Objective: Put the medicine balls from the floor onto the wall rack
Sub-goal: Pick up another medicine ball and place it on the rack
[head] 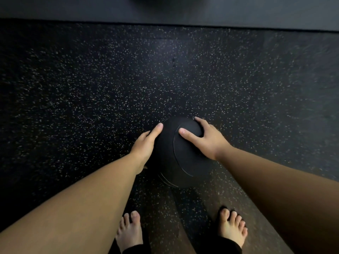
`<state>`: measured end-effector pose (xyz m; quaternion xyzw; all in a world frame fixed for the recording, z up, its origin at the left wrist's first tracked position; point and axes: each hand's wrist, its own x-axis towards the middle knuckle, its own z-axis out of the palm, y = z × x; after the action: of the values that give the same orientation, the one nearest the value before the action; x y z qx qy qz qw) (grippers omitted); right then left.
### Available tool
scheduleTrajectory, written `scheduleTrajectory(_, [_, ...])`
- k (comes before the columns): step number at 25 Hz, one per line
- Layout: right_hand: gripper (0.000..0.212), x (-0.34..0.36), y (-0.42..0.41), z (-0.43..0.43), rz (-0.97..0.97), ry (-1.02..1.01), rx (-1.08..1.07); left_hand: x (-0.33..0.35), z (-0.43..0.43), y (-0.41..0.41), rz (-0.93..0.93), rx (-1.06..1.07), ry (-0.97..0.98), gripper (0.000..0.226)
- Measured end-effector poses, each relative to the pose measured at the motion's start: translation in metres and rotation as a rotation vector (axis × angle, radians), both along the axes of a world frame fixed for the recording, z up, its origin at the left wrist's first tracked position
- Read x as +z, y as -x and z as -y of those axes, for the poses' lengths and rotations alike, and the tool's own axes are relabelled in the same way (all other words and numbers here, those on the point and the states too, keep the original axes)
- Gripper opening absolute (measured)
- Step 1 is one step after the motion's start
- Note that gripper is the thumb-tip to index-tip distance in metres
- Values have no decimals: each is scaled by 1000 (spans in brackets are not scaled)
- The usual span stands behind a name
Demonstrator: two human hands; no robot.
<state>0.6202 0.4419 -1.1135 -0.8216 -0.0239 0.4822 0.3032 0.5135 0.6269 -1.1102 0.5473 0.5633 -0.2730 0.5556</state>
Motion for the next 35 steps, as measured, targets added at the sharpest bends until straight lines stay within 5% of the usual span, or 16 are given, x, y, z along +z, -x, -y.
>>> scheduleTrajectory(5, [122, -6, 12, -8, 17, -6, -129, -1, 1, 3, -32, 187, 144, 77])
scheduleTrajectory(12, [95, 27, 9, -43, 88, -152, -132, 23, -26, 13, 98, 285, -17, 127])
scheduleTrajectory(17, [104, 104, -5, -141, 149, -279, -39, 113, -112, 15, 195, 413, -139, 115])
scheduleTrajectory(22, [102, 271, -15, -275, 269, -442, 116, 274, -222, 32, 373, 544, -290, 109])
scheduleTrajectory(30, [112, 693, 57, -507, 563, -815, 418, 678, -399, 131, 707, 822, -654, 52])
scheduleTrajectory(35, [114, 977, 179, -627, 641, -1168, 486, 970, -505, 262, 830, 917, -993, 73])
